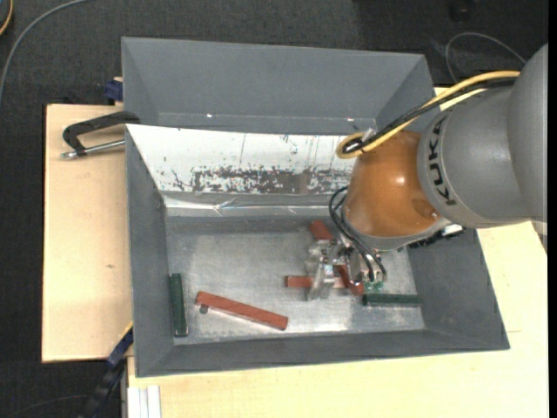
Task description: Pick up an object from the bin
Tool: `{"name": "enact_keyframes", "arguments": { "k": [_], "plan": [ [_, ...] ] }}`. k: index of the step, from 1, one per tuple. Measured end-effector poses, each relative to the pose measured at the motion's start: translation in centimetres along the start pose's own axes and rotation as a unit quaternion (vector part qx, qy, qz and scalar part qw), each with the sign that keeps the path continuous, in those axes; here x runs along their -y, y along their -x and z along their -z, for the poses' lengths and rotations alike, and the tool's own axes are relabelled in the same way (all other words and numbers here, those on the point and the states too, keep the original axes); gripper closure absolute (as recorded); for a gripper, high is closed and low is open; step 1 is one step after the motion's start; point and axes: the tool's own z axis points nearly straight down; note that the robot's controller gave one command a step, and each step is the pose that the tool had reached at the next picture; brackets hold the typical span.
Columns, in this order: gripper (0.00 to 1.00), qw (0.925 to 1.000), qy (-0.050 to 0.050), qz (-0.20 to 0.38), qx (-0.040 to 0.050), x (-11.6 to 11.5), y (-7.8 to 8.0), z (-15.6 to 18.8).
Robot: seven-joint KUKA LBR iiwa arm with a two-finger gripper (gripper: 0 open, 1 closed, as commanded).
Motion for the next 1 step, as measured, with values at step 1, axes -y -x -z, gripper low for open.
{"name": "enact_keyframes", "arguments": {
  "k": [1],
  "plan": [
    [1.00,0.9820,-0.002,0.189,0.0065,5.27,0.81,17.36]
  ]
}}
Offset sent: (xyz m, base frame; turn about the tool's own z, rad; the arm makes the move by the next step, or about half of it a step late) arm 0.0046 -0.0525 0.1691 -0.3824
